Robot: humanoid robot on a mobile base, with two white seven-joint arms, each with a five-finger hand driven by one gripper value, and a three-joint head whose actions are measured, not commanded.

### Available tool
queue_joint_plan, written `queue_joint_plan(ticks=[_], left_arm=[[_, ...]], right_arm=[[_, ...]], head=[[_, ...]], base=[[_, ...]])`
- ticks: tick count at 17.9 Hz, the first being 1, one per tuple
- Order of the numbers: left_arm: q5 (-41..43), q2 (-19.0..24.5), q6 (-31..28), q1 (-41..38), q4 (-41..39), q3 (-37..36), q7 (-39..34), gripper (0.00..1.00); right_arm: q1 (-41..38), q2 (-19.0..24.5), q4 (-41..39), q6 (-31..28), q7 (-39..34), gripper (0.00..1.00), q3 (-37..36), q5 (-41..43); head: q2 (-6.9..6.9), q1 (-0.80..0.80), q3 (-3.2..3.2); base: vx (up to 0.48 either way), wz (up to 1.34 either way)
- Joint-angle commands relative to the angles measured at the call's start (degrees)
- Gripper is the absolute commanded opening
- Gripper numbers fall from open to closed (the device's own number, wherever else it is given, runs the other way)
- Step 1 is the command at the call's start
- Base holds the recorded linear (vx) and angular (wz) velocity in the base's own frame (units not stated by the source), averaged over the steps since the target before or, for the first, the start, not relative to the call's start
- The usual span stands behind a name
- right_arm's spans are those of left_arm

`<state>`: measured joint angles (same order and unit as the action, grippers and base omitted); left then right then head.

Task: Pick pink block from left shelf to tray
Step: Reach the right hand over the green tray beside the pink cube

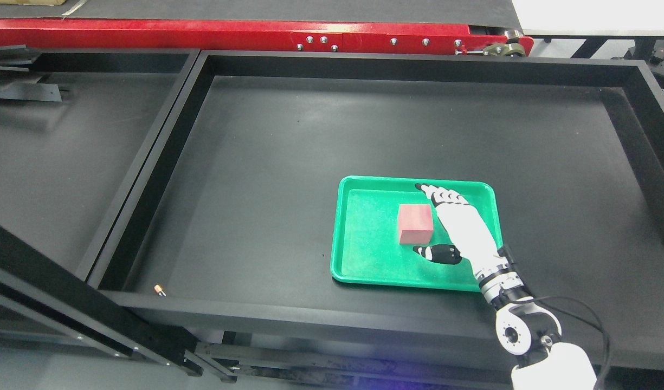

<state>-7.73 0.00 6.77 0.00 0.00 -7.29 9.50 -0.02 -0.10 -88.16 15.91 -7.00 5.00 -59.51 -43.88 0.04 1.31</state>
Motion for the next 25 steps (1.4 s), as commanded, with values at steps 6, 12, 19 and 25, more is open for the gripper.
queue_joint_plan(ticks=[6,12,19,25], left_arm=[[0.00,1.00,0.00,-1.14,-1.00,0.00,-0.01,1.00],[0.00,1.00,0.00,-1.14,-1.00,0.00,-0.01,1.00],[0.00,1.00,0.00,-1.14,-1.00,0.00,-0.01,1.00],[0.00,1.00,0.00,-1.14,-1.00,0.00,-0.01,1.00]], right_arm=[[2.21,-0.90,3.52,-0.18,-5.12,0.99,1.16,-1.57],[2.22,-0.90,3.70,-0.27,-6.18,0.99,1.16,-1.57],[2.13,-0.90,4.05,-1.32,-9.00,0.99,1.07,-1.57],[2.48,-0.90,5.46,-1.50,-9.00,0.99,1.16,-1.75]], head=[[0.00,0.00,0.00],[0.00,0.00,0.00],[0.00,0.00,0.00],[0.00,0.00,0.00]], base=[[0.093,0.00],[0.049,0.00],[0.003,0.00],[0.000,0.00]])
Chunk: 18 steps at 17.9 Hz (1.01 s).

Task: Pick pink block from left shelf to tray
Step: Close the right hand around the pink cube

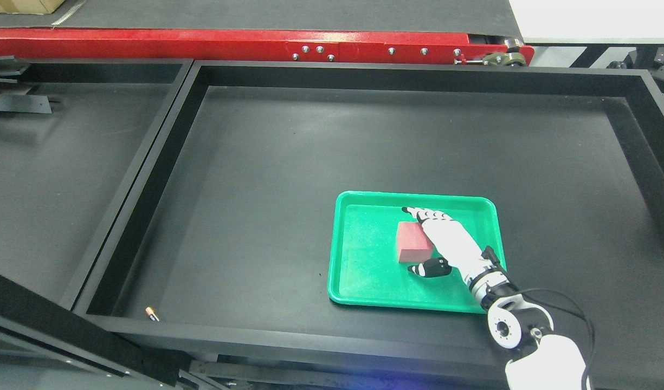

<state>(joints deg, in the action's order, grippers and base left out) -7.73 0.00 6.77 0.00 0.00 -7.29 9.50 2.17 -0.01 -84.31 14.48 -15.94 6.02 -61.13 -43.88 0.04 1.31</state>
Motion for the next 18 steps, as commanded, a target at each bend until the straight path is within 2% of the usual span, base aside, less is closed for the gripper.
queue_joint_plan(ticks=[1,10,12,18], left_arm=[[0.00,1.00,0.00,-1.14,-1.00,0.00,-0.01,1.00],[0.00,1.00,0.00,-1.14,-1.00,0.00,-0.01,1.00],[0.00,1.00,0.00,-1.14,-1.00,0.00,-0.01,1.00],[0.00,1.00,0.00,-1.14,-1.00,0.00,-0.01,1.00]], right_arm=[[0.29,-0.99,1.69,0.02,-0.05,0.98,0.13,-0.21],[0.82,-0.99,2.75,0.02,0.04,0.75,0.22,-0.74],[0.99,-0.99,2.84,0.19,0.04,0.65,0.22,-0.83],[1.52,-0.99,3.19,0.72,1.18,0.23,0.04,-0.83]], head=[[0.00,0.00,0.00],[0.00,0.00,0.00],[0.00,0.00,0.00],[0.00,0.00,0.00]], base=[[0.000,0.00],[0.000,0.00],[0.000,0.00],[0.000,0.00]])
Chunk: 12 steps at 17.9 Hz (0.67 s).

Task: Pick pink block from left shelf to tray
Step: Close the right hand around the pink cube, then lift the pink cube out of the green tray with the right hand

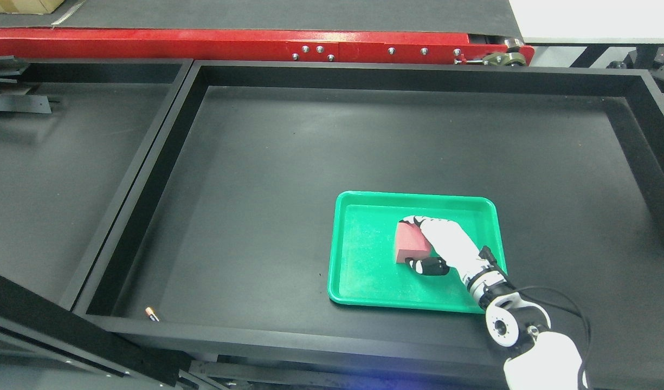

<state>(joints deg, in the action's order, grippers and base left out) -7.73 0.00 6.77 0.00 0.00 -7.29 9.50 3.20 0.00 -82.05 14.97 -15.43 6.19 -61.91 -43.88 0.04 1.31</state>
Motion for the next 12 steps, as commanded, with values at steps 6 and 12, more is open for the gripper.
queue_joint_plan(ticks=[6,12], left_arm=[[0.00,1.00,0.00,-1.14,-1.00,0.00,-0.01,1.00],[0.00,1.00,0.00,-1.14,-1.00,0.00,-0.01,1.00]], right_arm=[[0.32,-1.00,-0.21,4.87,8.47,0.05,-1.79,0.82],[-2.14,-1.00,-6.19,18.23,19.03,0.05,-8.12,8.63]], head=[[0.00,0.00,0.00],[0.00,0.00,0.00]], base=[[0.000,0.00],[0.000,0.00]])
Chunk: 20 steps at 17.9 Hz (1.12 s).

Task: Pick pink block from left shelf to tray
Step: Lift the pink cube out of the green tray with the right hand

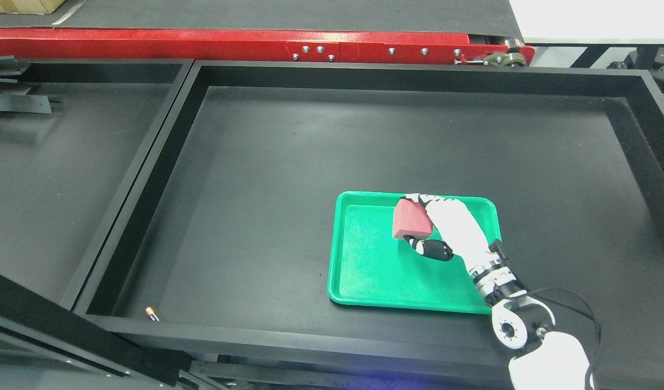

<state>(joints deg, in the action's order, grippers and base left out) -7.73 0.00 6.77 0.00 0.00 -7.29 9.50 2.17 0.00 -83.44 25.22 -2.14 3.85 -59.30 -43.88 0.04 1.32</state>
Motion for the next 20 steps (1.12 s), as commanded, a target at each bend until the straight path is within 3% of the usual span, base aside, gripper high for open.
queue_joint_plan(ticks=[1,13,20], left_arm=[[0.00,1.00,0.00,-1.14,-1.00,0.00,-0.01,1.00],[0.00,1.00,0.00,-1.14,-1.00,0.00,-0.01,1.00],[0.00,1.00,0.00,-1.14,-1.00,0.00,-0.01,1.00]], right_arm=[[-1.38,-1.00,-5.07,9.40,6.44,0.05,-6.65,7.60],[-4.72,-1.00,-8.06,10.73,13.39,0.05,-13.34,12.27],[-4.98,-1.00,-8.32,10.82,19.19,0.06,-13.34,12.36]], head=[[0.00,0.00,0.00],[0.00,0.00,0.00],[0.00,0.00,0.00]], base=[[0.000,0.00],[-0.063,0.09],[-0.098,0.43]])
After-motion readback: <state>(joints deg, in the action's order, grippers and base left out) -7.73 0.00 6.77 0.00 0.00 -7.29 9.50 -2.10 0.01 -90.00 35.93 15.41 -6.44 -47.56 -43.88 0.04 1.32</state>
